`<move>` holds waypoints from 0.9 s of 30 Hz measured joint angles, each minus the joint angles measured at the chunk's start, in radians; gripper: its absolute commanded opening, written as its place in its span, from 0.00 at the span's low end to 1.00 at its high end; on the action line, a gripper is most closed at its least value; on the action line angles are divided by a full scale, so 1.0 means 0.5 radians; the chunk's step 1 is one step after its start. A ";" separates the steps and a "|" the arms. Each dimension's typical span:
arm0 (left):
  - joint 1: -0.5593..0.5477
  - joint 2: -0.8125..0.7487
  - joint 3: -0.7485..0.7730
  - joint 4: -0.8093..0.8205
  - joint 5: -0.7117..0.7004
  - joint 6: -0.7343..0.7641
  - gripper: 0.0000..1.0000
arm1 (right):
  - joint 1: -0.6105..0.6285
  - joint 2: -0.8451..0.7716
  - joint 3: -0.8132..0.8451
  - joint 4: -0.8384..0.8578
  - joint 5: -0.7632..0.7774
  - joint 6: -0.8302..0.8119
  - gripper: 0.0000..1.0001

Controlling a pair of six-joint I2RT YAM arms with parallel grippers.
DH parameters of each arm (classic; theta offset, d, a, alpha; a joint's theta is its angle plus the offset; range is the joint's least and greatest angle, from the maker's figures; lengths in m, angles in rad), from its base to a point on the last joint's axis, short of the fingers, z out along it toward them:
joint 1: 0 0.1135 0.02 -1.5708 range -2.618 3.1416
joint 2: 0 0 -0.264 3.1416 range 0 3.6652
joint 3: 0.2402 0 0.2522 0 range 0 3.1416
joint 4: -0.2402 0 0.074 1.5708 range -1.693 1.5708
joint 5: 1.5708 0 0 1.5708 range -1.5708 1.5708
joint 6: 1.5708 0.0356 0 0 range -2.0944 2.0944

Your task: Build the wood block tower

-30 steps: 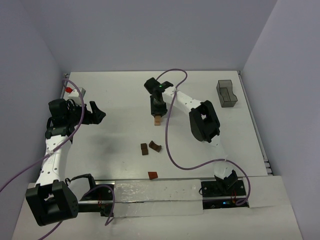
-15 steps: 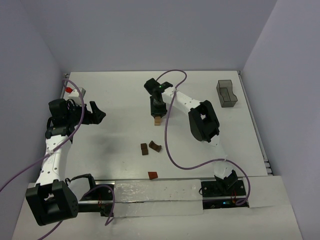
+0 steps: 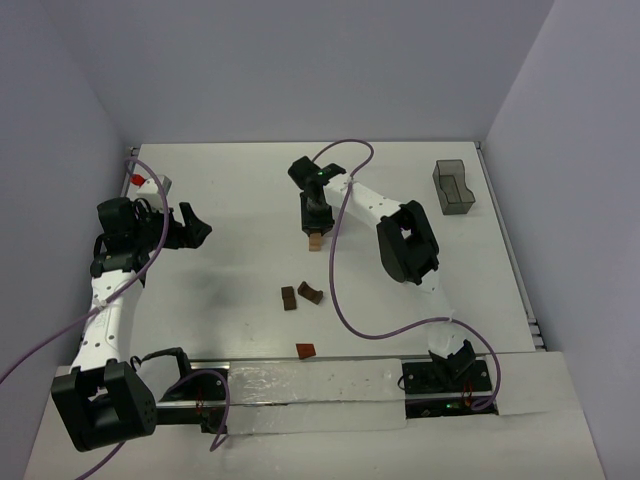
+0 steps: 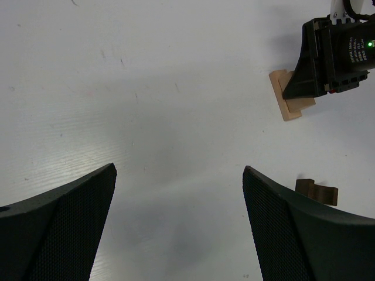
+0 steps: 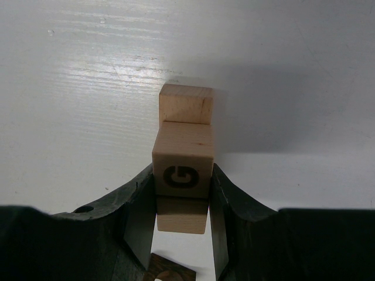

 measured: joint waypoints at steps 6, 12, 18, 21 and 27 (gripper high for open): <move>0.000 0.000 0.000 0.000 -0.001 0.000 0.95 | 0.000 0.000 0.000 0.000 -0.002 0.000 0.28; 0.000 0.000 -0.001 0.000 -0.001 0.000 0.95 | 0.000 0.000 0.000 0.003 -0.006 0.001 0.41; 0.000 0.001 -0.001 0.000 -0.002 0.000 0.95 | 0.000 0.006 0.000 0.010 -0.030 0.003 0.57; 0.000 0.002 -0.001 0.000 -0.002 0.000 0.95 | 0.000 0.021 0.000 0.011 -0.044 0.007 0.62; 0.000 0.004 -0.001 0.000 -0.002 0.000 0.95 | 0.000 0.057 -0.001 0.011 -0.051 0.008 0.62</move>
